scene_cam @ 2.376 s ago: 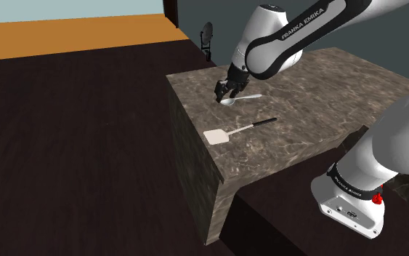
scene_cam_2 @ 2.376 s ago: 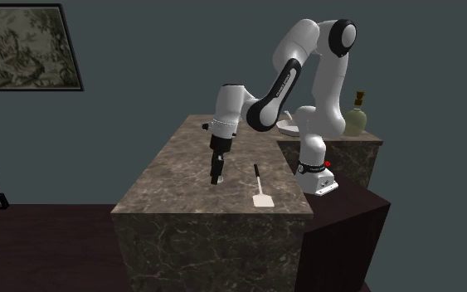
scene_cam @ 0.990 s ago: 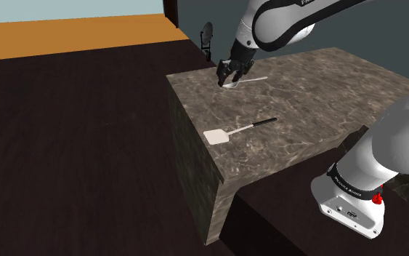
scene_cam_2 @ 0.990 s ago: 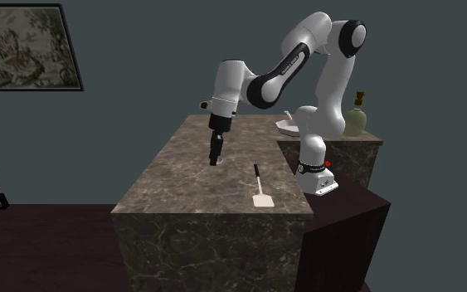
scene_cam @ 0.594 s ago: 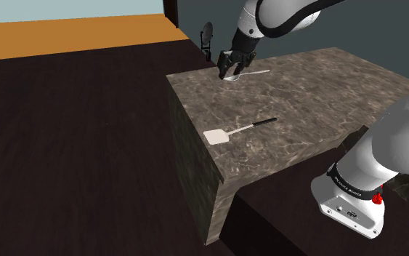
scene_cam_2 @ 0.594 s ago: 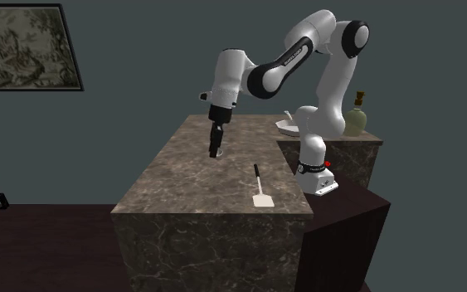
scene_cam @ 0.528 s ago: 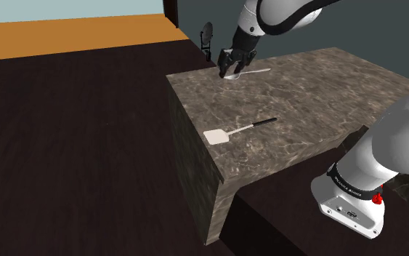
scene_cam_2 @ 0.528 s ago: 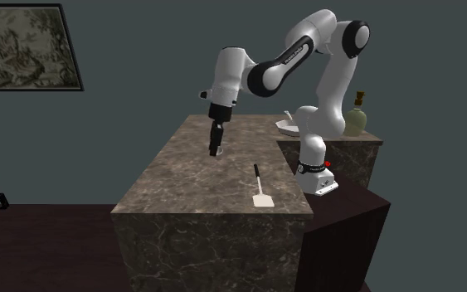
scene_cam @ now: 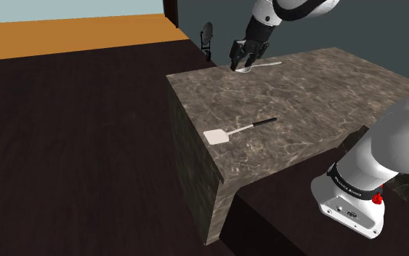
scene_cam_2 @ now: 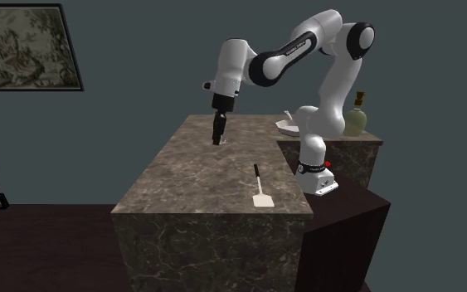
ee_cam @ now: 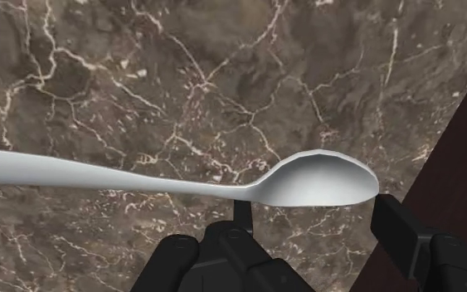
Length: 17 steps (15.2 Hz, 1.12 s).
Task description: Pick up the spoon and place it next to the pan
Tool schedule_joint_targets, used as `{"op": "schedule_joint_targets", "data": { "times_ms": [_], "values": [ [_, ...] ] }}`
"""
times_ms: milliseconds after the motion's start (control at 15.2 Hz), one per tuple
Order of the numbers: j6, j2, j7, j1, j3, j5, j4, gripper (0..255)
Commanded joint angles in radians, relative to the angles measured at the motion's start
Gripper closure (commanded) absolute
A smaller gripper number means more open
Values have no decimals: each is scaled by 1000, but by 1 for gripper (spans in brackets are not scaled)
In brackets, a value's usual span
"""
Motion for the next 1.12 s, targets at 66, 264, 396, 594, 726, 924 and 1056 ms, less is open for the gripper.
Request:
{"op": "schedule_joint_targets", "data": {
  "times_ms": [66,264,396,594,726,924,1056],
  "values": [
    [-19,-74,-71,-22,-55,-7,-62,255],
    [-44,-140,-139,-51,-111,-23,-109,255],
    [-63,-180,-186,-74,-150,-39,-134,255],
    [-93,-232,-256,-111,-211,-67,-163,255],
    [-113,-261,-305,-138,-253,-88,-176,255],
    [-143,-293,-378,-180,-317,-123,-185,255],
    [-163,-308,-429,-208,-361,-146,-184,255]
  ]
}}
